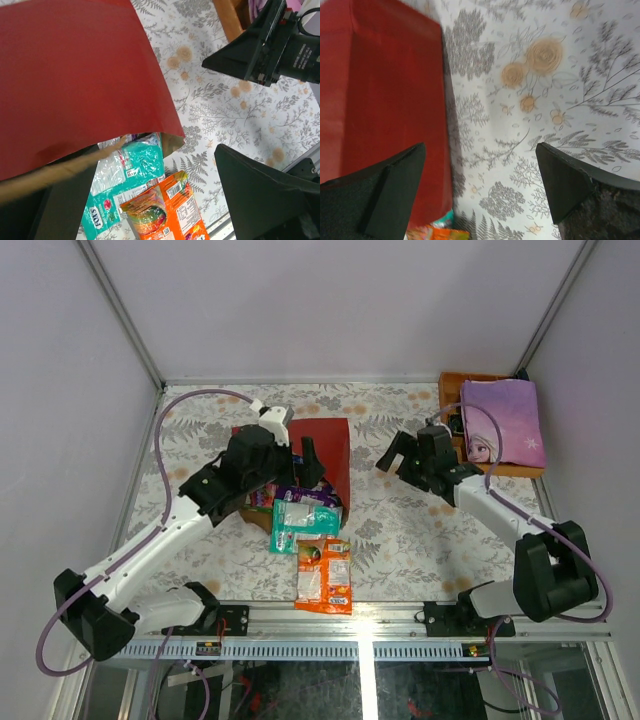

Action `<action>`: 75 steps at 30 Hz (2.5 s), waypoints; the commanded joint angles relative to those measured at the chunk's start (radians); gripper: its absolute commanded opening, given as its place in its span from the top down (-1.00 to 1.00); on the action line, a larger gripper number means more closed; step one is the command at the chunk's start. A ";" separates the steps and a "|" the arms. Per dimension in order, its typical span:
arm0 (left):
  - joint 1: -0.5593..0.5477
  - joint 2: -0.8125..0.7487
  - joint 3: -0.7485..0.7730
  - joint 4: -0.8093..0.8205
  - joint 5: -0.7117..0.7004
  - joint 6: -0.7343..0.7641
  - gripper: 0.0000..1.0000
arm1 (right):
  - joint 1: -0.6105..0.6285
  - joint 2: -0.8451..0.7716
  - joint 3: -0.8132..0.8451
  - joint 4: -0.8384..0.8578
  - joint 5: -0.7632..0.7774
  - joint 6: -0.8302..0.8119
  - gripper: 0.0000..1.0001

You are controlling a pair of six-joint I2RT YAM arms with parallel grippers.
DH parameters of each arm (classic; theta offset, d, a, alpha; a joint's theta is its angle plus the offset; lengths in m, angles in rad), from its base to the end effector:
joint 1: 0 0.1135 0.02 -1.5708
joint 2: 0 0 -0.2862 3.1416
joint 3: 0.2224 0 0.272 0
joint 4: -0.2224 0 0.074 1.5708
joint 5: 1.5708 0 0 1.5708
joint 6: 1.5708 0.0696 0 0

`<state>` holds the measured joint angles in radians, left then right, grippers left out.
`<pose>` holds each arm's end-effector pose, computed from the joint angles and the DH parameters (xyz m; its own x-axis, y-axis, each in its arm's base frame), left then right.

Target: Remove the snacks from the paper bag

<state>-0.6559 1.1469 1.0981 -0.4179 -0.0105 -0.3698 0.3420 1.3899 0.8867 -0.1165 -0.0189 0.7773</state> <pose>0.2370 -0.1814 0.3567 -0.5502 -0.0326 -0.8344 0.4328 0.8434 -0.3184 0.3262 0.1175 0.2363 -0.6353 0.5182 -0.5726 0.1344 0.8043 0.5788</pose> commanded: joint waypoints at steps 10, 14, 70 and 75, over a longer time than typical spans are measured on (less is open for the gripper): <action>0.013 0.145 0.000 0.074 0.035 -0.007 -0.99 | 0.235 -0.216 -0.156 0.206 0.033 -0.357 -0.86; 0.013 0.208 -0.003 0.119 0.051 -0.015 -0.99 | 0.320 -0.256 -0.188 0.278 0.071 -0.447 -0.74; 0.015 -0.014 -0.354 0.226 0.058 -0.300 -0.99 | 0.397 -0.127 -0.369 0.285 -0.165 -0.120 -0.74; 0.015 -0.076 -0.478 0.172 0.103 -0.346 -0.92 | 0.397 -0.105 -0.449 0.363 -0.283 -0.051 -0.49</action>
<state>-0.6422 1.1118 0.7021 -0.2173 0.0711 -0.6533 0.7395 1.2919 0.4671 0.1505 -0.1761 0.6460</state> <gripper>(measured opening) 0.994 0.784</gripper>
